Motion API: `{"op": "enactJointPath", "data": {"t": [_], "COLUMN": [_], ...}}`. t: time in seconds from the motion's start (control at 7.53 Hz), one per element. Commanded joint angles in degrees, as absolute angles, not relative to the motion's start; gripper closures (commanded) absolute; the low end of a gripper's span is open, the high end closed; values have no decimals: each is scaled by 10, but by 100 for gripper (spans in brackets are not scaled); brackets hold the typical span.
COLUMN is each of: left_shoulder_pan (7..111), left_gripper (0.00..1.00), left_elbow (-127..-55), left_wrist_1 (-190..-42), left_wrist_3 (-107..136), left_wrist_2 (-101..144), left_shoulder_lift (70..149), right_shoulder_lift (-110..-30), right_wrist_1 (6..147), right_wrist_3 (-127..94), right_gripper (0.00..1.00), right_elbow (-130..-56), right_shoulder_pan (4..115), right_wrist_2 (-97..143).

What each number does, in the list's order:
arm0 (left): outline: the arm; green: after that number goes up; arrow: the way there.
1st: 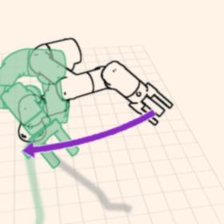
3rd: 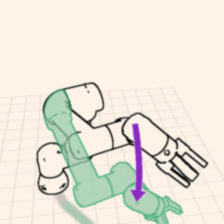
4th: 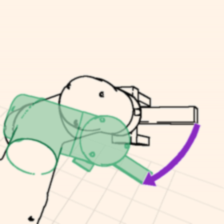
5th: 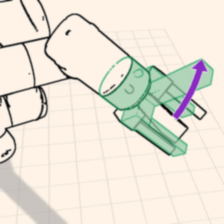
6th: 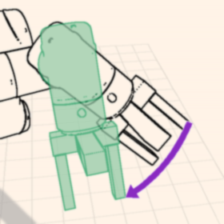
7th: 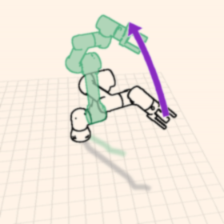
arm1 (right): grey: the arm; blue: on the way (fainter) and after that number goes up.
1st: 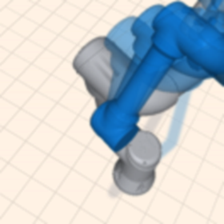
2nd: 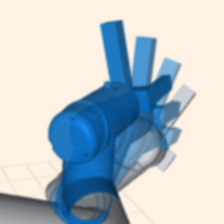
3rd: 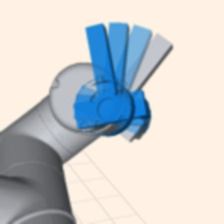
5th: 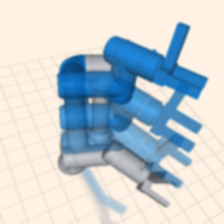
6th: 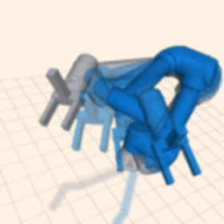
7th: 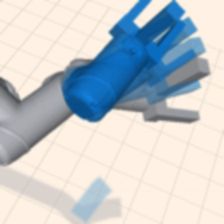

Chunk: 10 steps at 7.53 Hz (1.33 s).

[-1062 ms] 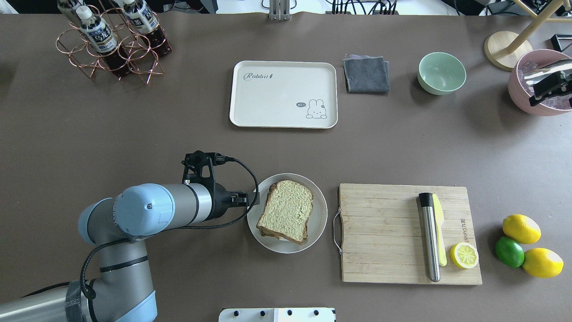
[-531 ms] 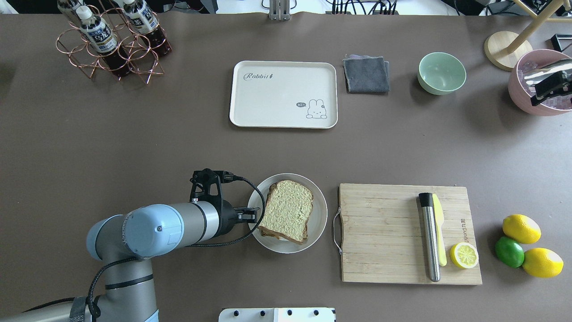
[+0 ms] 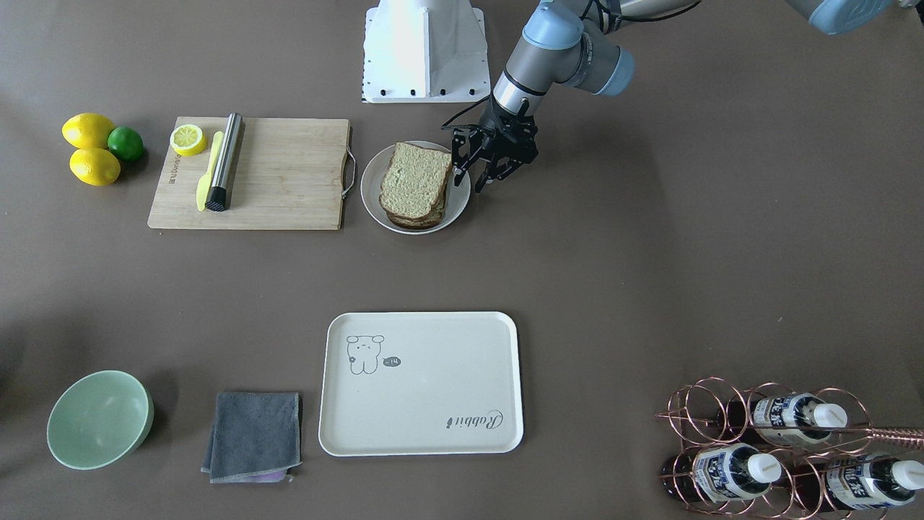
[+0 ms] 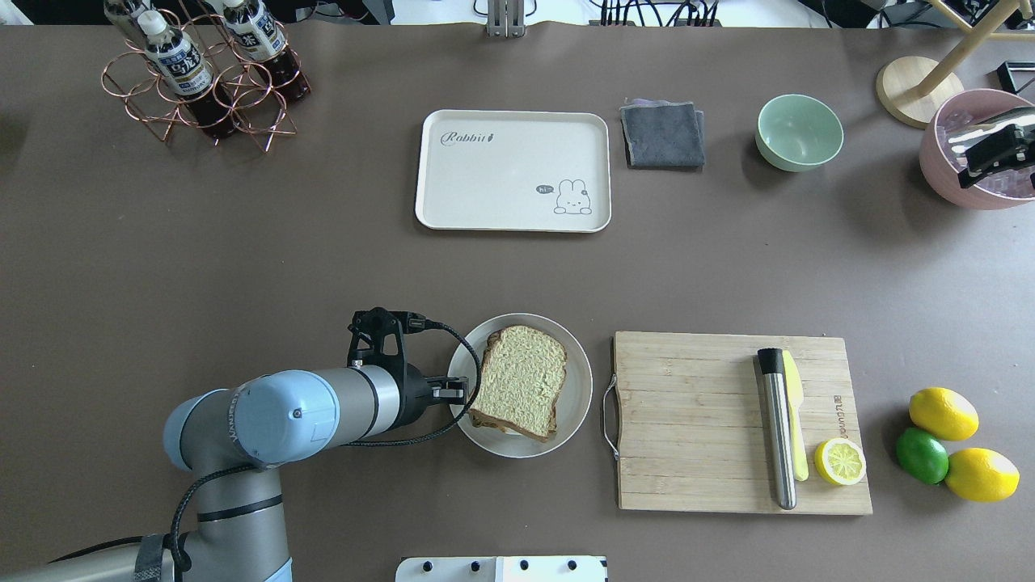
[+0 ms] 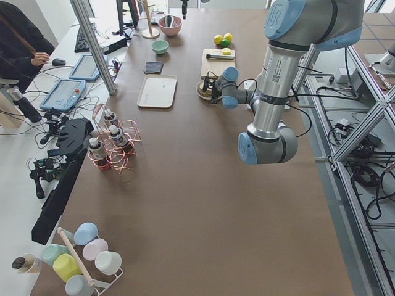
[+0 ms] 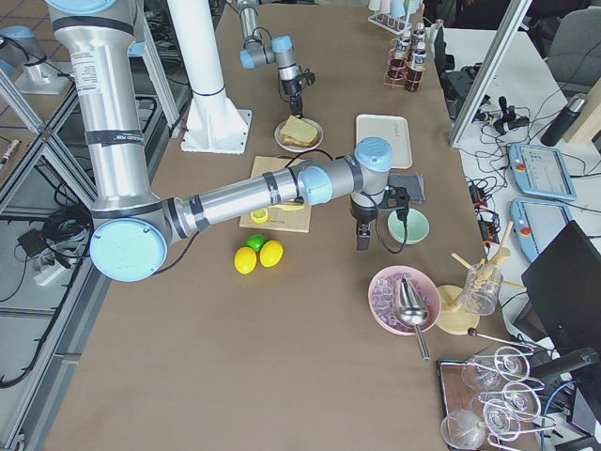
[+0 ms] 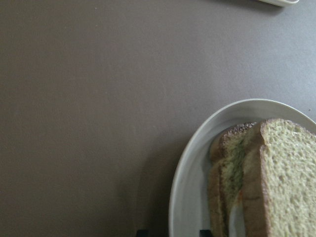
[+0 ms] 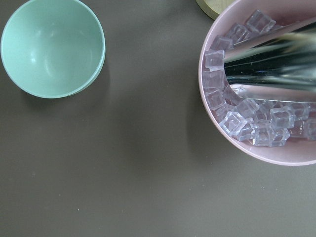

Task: Make sandwich and place on tray
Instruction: 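Grasp the rim of the white plate with the left gripper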

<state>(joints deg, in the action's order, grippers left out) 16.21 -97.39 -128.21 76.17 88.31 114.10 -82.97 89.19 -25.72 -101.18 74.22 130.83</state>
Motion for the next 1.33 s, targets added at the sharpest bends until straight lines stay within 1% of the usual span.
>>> {"op": "enactJointPath", "data": {"t": [0.0,0.13,0.27,0.4,0.53,1.19], "left_shoulder_pan": [163,163,163,163,163,180], "left_gripper": [55,62,79,91,100,100], "left_elbow": [-968,-969,-969,-969,-967,-974], "left_wrist_1": [-1284,-1284,-1284,-1284,-1284,-1284], "left_wrist_3": [760,760,762,762,763,767], "left_wrist_2": [883,883,883,883,883,889], "left_shoulder_lift": [1142,1143,1144,1144,1149,1164], "right_shoulder_lift": [-828,-828,-828,-828,-829,-829], "right_wrist_1": [892,892,891,892,892,892], "right_wrist_3": [-259,-258,-258,-258,-258,-261], "right_gripper": [1,1,1,1,1,1], "right_elbow": [-1011,-1011,-1011,-1011,-1011,-1013], "right_shoulder_pan": [743,744,744,744,744,750], "right_wrist_2": [1309,1309,1310,1310,1310,1310]}}
